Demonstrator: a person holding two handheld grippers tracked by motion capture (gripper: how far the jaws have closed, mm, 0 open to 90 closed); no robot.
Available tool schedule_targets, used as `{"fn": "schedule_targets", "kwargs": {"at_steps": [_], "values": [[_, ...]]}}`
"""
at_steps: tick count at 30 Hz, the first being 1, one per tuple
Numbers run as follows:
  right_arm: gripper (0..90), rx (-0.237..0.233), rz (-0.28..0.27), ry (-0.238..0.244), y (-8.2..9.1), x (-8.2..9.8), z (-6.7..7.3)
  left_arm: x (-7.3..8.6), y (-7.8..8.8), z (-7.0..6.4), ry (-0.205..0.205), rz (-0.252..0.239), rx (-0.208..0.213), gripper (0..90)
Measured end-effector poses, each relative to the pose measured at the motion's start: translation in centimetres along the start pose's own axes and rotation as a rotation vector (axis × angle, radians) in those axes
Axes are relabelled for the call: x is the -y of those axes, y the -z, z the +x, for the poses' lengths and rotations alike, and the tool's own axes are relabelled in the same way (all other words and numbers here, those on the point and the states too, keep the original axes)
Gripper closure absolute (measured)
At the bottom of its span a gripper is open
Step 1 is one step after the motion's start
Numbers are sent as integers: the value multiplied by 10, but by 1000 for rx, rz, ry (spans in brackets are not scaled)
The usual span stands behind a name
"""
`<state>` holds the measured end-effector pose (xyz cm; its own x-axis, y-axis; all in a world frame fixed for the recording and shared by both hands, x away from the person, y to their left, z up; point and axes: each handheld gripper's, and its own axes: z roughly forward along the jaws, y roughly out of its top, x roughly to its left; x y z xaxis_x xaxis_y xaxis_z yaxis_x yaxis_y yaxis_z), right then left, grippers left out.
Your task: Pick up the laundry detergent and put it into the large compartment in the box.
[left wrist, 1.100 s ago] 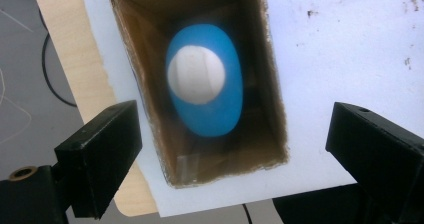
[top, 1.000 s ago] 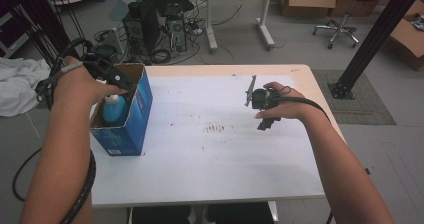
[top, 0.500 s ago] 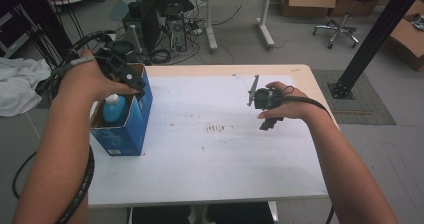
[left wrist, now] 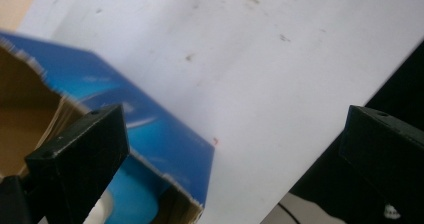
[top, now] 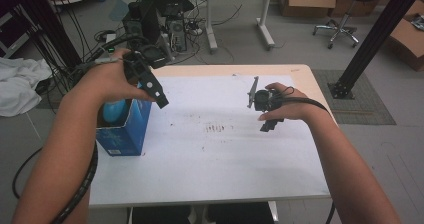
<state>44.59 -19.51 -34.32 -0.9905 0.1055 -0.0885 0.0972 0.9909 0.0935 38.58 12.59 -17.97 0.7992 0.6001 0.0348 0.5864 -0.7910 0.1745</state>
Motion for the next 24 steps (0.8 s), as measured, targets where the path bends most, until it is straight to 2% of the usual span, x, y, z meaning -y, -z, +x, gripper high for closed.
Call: {"fn": "schedule_targets", "kwargs": {"at_steps": [2, 3, 4, 5, 6, 9, 10, 11, 17, 18, 24], "values": [[160, -1, 2, 4, 0, 0, 1, -5, -4, -6, -75, -1, 7, 1], [161, -3, 2, 6, 0, 0, 1, -9, -7, -14, -183, -1, 15, 1], [161, -3, 2, 6, 0, 0, 1, -9, -7, -14, -183, -1, 15, 1], [160, 0, 10, 12, 1, -1, 1, -11, -8, -19, -252, -11, 6, 1], [161, -1, 9, 19, 1, -2, 2, -14, -10, -25, -315, -25, 19, 1], [161, -1, 7, 31, 2, -5, 2, -19, -14, -34, -398, -10, 23, 1], [161, -1, 7, 31, 2, -5, 2, -19, -14, -34, -398, -10, 23, 1], [161, 0, 10, 38, 2, -6, 3, -22, -16, -39, -425, -3, 21, 1], [160, 4, 12, 57, 4, -9, 5, -27, -24, -47, -473, 19, 23, 1], [160, 2, 14, 56, 5, -9, 5, -27, -27, -50, -505, 25, 21, 1], [161, -2, 24, 51, 5, -6, 3, -29, -37, -56, -541, 52, 35, 1]]}}
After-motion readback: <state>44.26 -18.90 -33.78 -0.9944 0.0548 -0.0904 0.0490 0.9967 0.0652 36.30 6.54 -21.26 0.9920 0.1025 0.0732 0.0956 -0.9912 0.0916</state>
